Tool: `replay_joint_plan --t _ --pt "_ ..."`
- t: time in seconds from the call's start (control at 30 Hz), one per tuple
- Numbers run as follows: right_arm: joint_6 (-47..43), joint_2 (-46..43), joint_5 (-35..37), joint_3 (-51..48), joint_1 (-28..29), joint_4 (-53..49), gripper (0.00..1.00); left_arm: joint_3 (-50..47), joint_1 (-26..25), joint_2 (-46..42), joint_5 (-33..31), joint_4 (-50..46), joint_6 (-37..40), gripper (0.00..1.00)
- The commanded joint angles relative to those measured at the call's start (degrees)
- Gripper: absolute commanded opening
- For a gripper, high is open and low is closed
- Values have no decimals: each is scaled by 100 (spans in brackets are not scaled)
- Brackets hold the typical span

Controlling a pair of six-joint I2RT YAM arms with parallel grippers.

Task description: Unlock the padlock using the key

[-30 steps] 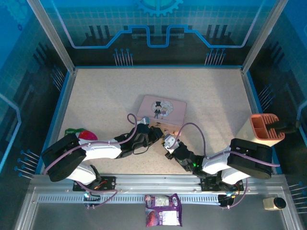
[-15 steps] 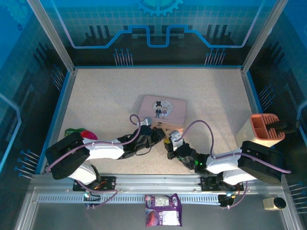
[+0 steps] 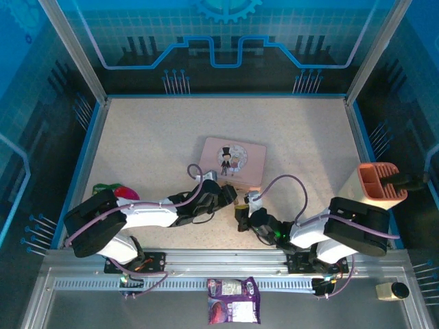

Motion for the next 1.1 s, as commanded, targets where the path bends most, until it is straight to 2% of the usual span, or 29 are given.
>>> replay_joint_plan --t 0.0,0.17,0.3,0.53,0.67,0.83,1.07 --pt "516 304 190 -102 97 296 0 68 125 -238 -249 -174 233 45" --pt "758 518 280 -130 91 509 0 -51 291 -471 -317 -399 416 51" --pt "1078 519 249 -206 14 536 0 -159 577 -873 -446 -699 885 57" --pt "1526 602 90 -7 -100 181 0 45 1556 -1420 -459 -1366 2830 67" --pt "1744 769 64 75 -166 99 0 117 2256 -1660 -279 -1534 3594 71" --pt "1865 964 -106 11 -332 299 0 435 2972 -1235 678 -1525 3987 72" --pt "1803 937 -284 81 -594 39 0 781 3039 -338 2003 -1003 4090 70"
